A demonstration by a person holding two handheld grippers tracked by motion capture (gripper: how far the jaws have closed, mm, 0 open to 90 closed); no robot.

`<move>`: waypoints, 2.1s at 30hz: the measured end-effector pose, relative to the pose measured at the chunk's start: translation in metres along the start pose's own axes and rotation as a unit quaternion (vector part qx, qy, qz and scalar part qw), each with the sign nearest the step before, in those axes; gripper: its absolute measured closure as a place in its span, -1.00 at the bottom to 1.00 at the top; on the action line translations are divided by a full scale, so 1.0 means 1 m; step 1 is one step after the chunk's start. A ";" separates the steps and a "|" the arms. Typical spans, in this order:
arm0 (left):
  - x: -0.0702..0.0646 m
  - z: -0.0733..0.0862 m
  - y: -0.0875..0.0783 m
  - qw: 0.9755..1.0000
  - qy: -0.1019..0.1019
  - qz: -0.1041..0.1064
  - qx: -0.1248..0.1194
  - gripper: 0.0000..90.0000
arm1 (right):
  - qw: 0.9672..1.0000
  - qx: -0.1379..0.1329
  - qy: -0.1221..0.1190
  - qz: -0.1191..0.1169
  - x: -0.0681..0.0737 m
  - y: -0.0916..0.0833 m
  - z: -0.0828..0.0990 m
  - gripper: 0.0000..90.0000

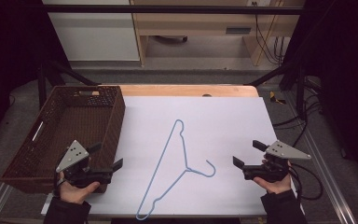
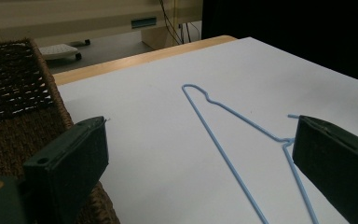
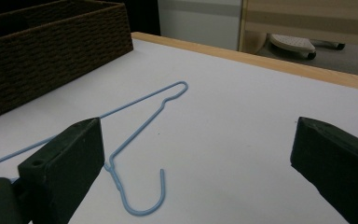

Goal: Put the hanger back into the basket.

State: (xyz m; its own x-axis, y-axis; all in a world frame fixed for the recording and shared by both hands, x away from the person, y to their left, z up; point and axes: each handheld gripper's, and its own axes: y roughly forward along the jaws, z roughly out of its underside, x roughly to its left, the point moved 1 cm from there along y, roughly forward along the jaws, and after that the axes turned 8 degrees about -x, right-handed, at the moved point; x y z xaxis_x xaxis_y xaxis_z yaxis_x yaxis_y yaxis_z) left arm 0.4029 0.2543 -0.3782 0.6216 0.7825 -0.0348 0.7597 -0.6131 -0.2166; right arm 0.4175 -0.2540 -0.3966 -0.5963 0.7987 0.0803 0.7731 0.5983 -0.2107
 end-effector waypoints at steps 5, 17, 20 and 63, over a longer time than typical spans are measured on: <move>-0.008 -0.003 0.004 1.000 0.004 0.008 0.005 -0.92 | 1.000 0.004 -0.002 -0.001 0.000 0.001 0.000 -0.91; -0.037 -0.004 0.024 0.999 0.019 0.036 0.035 -0.90 | 1.000 0.016 -0.006 0.005 0.002 0.005 0.003 -0.89; -0.045 -0.003 0.030 0.998 0.024 0.045 0.045 -0.89 | 1.000 0.018 -0.009 0.004 0.002 0.006 0.003 -0.89; -0.115 0.030 0.140 0.962 0.067 0.119 0.235 -0.62 | 1.000 0.026 -0.015 0.006 0.008 0.012 0.005 -0.86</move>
State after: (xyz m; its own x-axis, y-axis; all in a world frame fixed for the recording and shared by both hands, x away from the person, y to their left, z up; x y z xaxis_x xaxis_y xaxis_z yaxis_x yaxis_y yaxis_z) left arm 0.4314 0.0817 -0.4338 0.8101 0.5860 -0.0194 0.4423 -0.6325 -0.6359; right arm 0.4210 -0.2411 -0.4032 -0.5942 0.8028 0.0489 0.7680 0.5844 -0.2620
